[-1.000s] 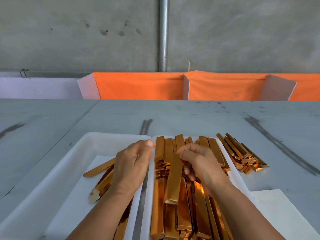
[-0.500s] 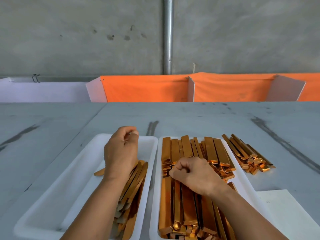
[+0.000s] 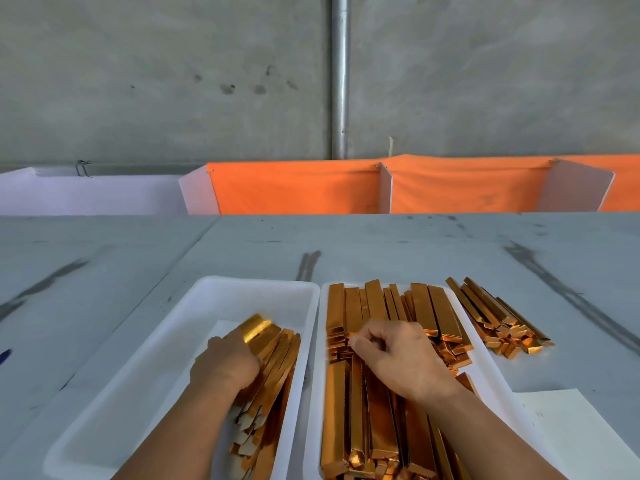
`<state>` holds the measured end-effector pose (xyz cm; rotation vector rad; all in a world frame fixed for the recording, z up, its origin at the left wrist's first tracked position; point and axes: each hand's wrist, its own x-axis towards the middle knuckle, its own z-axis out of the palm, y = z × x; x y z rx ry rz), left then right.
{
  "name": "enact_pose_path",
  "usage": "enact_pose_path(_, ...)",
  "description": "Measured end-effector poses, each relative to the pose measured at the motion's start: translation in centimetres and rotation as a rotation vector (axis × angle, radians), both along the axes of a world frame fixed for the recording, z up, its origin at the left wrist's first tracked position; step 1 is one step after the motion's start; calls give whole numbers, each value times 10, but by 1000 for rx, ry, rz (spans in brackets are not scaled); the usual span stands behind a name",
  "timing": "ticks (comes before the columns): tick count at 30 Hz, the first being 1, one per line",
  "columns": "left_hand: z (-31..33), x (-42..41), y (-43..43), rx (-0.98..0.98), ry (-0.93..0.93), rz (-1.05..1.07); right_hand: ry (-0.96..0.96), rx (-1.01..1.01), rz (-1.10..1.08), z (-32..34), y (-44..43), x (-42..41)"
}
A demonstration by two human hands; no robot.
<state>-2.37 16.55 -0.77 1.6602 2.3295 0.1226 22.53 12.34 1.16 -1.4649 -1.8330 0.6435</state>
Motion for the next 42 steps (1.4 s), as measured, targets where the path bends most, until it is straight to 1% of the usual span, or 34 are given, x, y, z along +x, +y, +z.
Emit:
enact_pose_path(2,0,2,1,34,58,-40,-18,3,-1,0,1,-1)
enact_pose_path(4,1,3,2,67,72,-48,-17,7,-3,0,2,-2)
enact_pose_path(9,2,3,3,186,-4,-34,4,14,-6,0,2,-1)
enact_pose_path(11,5,5,4,261,-81,-27,8,24,-4,-1,2,-1)
enact_pose_path(12,8,6,4,320,-152,-19,9,31,-1,-1,2,-1)
enact_pose_path(15,22,14,-1,559,-433,-29,47,44,7,-1,2,-1)
enact_pose_path(17,34,23,-10,708,-497,-136,92,81,11,0,2,-1)
enact_pose_path(18,41,28,-16,760,-486,-222,112,115,15,1,2,0)
enact_pose_path(20,52,40,-25,816,-397,-412,170,166,19,3,1,0)
enact_pose_path(23,59,57,-33,823,-204,-618,292,127,-3,8,-1,1)
enact_pose_path(27,56,73,-39,840,-70,-764,561,-23,-29,15,-1,1)
enact_pose_path(29,53,80,-39,844,-40,-797,667,-76,-58,18,1,2)
enact_pose_path(31,49,85,-37,823,-85,-764,743,-108,-79,19,4,4)
enact_pose_path(35,40,88,-29,771,-242,-646,781,-133,-80,20,5,4)
enact_pose_path(38,33,90,-28,715,-226,-609,746,-134,-59,20,5,4)
enact_pose_path(42,26,89,-29,696,-226,-605,706,-125,-37,20,4,3)
